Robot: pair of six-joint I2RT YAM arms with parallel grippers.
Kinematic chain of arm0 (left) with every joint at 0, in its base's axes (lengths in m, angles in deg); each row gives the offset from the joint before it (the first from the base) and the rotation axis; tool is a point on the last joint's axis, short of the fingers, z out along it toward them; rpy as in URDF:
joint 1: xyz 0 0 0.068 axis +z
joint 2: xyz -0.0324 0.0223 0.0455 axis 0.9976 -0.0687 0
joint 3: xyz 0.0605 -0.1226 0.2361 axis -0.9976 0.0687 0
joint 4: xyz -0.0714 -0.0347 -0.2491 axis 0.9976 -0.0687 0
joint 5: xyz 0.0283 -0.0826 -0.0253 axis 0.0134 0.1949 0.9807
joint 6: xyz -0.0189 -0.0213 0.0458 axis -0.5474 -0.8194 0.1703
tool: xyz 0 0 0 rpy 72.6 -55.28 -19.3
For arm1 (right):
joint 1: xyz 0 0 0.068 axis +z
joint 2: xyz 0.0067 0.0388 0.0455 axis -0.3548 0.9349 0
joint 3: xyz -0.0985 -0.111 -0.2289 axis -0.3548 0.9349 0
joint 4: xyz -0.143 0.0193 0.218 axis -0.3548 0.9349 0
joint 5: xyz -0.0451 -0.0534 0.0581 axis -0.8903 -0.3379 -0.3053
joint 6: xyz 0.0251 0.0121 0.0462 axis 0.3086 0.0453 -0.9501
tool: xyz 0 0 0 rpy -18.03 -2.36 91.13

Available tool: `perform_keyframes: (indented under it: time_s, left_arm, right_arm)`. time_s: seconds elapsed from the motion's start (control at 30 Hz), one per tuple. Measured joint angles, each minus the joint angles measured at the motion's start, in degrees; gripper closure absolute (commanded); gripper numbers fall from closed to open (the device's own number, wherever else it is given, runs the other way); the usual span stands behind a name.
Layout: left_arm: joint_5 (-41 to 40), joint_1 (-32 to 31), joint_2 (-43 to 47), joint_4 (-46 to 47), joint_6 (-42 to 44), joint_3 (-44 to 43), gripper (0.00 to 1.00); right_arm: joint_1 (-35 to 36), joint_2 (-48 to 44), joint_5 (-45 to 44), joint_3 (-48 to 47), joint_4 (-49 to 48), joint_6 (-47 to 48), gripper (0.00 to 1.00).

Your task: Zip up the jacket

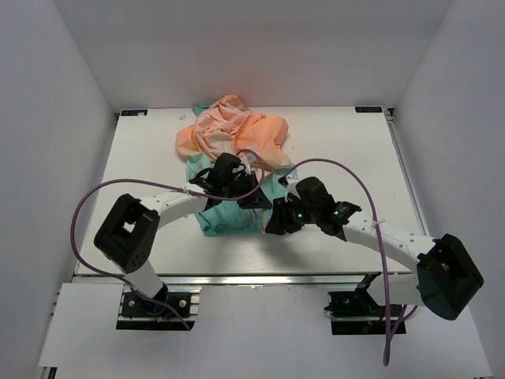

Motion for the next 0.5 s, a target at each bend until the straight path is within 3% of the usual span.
perform_keyframes:
  time_s: [0.33,0.43,0.5]
  left_arm:
    - [-5.2,-2.4,2.2,-2.8,-4.2,0.0,1.0]
    - [-5.9,-2.8,3.2,-2.6,-5.3,0.0,1.0]
    - [-6.5,-3.0,3.5,-2.6,-6.1,0.0,1.0]
  right_arm:
    - [0.0,0.8,1.6,0.7,-1.9,-1.1,0.48]
    - [0.0,0.7,1.7,1.1,-2.6,-1.9,0.49]
    - [0.0,0.7,1.7,1.3,-2.9,-2.3,0.56]
